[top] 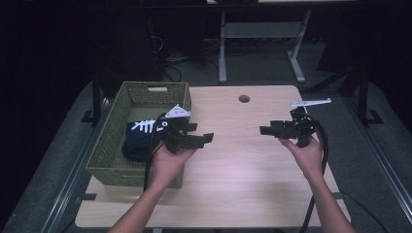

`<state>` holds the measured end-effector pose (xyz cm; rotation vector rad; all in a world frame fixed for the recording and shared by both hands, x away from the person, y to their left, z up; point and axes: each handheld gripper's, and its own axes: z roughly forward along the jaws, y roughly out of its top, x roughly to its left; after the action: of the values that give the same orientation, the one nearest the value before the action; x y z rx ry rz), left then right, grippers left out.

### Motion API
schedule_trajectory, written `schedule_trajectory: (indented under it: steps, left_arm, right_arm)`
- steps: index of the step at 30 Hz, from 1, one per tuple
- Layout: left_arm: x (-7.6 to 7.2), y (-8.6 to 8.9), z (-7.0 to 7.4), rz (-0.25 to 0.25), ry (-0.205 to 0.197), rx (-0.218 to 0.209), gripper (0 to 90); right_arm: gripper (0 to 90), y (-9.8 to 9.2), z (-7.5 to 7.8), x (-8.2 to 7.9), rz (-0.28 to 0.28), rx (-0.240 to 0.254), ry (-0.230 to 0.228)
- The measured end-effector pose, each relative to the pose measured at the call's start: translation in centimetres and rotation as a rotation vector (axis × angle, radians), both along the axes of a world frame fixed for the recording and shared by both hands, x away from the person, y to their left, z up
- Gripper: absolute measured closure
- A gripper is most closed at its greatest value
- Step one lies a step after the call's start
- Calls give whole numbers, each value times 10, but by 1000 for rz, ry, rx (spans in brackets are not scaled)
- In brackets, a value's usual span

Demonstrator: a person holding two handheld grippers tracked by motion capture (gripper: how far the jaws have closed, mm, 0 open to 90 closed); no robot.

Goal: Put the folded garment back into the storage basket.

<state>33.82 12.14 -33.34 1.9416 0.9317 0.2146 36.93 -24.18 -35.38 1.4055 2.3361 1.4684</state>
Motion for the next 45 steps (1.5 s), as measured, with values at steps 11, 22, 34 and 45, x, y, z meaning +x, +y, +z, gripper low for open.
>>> schedule_trajectory:
  steps: [11,22,34,45]
  left_arm:
    - [-2,-20,-8,-33,7,9,249]
    - [-8,-34,-15,-51,6,7,244]
    - [-17,-50,-29,-91,21,3,230]
    - [-28,-60,-40,-103,11,-7,231]
  right_arm:
    - [299,-16,-8,-7,-17,-2,7]
    - [295,-30,-19,-15,-30,-10,18]
    - [292,-41,-32,-21,-44,-20,28]
    - [291,-54,-42,-30,-62,-47,27]
